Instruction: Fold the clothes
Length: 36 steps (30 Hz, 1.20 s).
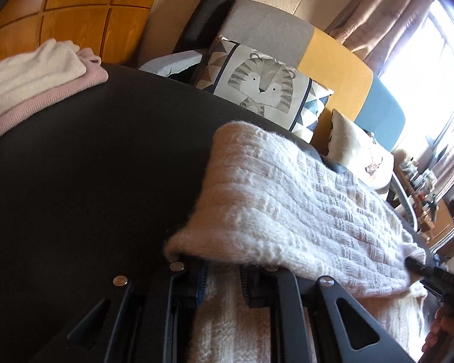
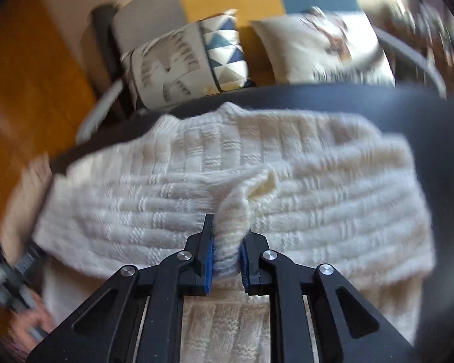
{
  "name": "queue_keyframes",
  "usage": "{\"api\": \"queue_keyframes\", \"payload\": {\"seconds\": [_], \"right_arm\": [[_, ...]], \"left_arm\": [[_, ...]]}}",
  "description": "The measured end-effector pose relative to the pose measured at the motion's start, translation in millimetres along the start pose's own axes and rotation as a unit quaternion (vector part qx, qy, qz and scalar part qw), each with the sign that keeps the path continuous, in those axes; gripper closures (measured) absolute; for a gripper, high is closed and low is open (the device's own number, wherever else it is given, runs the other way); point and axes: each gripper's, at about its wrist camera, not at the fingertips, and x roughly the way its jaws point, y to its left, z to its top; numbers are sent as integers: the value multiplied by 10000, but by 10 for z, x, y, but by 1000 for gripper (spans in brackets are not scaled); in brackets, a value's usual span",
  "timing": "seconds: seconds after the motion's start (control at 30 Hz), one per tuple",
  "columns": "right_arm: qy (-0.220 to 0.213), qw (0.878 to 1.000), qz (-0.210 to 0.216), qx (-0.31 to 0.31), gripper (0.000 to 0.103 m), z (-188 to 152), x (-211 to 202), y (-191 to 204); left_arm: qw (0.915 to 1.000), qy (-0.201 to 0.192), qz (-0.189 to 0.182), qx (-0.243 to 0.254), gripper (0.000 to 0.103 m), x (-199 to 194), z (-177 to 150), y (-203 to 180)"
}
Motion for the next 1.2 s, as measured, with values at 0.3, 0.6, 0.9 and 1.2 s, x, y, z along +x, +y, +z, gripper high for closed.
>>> {"api": "queue_keyframes", "payload": {"seconds": [0.3,0.6,0.9,1.2], "right_arm": [[-72,9962,-873,16,90,-55,76,-250],[-423,9967,-461,525,86,-182,98,-421],[-531,9955,-635,455,82,-170,119,-349],[-556,9947,-794,348,79,-176,123,-288]], "left_arm": [[9997,-43,207,99,87,38,-16,-29],[10000,-16,27,-50,87,12,-19,40],[9981,-150,-392,-449,87,-623,-333,338],[9892,-453,-593,1264,86,-299,-38,-842]]}}
